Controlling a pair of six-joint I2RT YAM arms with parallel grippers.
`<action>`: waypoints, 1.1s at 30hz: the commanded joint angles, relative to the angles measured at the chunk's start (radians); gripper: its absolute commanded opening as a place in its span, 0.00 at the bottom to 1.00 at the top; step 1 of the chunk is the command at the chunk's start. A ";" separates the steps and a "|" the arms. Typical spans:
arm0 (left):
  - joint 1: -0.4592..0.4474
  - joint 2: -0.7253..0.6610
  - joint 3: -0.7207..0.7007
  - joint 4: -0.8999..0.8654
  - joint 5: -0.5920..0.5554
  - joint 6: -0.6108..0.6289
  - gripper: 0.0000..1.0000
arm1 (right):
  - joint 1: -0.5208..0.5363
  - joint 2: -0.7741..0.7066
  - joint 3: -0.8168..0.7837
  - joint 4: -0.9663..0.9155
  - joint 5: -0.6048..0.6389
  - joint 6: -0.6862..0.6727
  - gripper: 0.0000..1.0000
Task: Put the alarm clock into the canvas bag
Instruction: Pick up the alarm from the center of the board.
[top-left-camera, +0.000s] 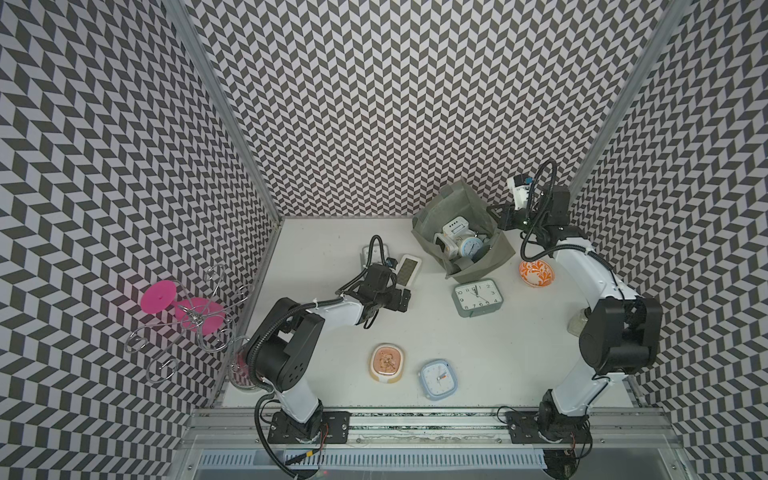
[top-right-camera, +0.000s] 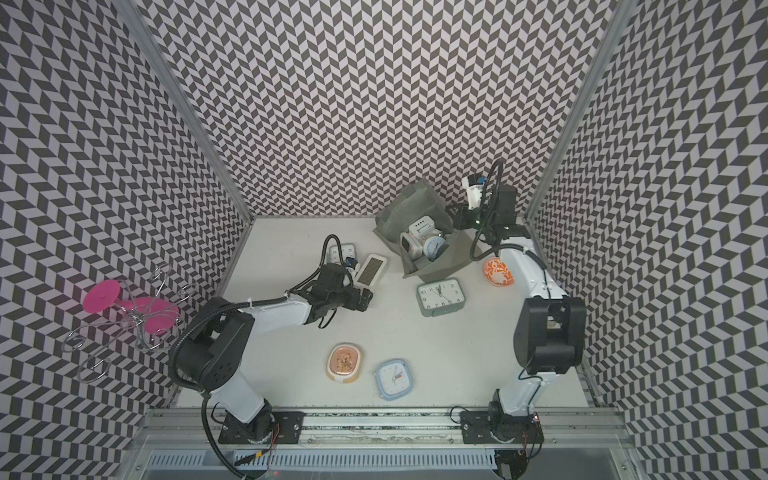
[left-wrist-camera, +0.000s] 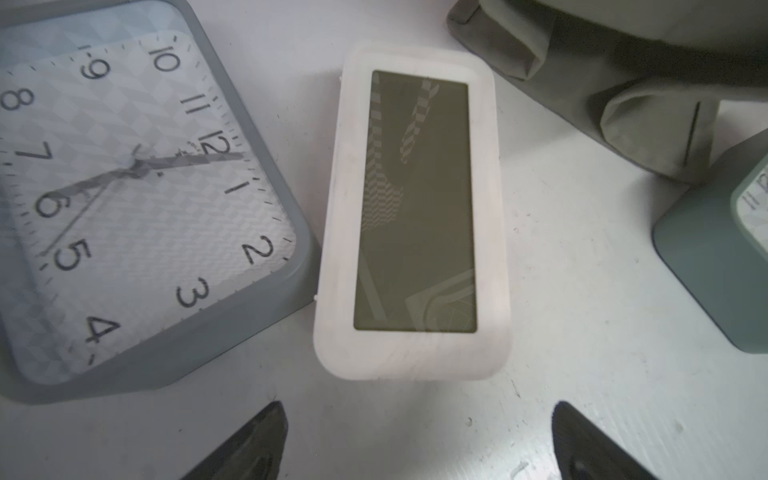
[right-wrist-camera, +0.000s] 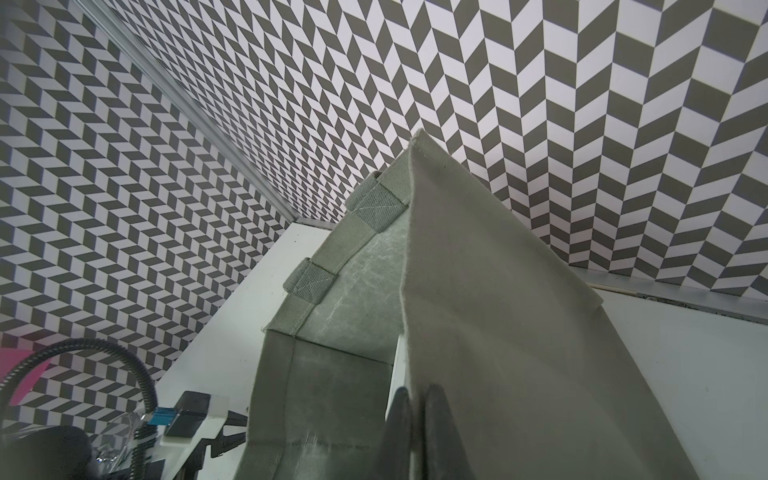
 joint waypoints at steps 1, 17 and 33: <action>0.007 0.040 0.048 0.018 -0.013 0.022 0.99 | 0.009 0.004 0.011 0.065 -0.025 0.011 0.00; 0.002 0.173 0.174 0.115 -0.087 0.090 0.99 | 0.009 0.008 0.017 0.054 -0.019 0.004 0.00; -0.011 0.219 0.227 0.073 -0.110 0.116 0.71 | 0.006 0.009 0.020 0.051 -0.016 0.000 0.00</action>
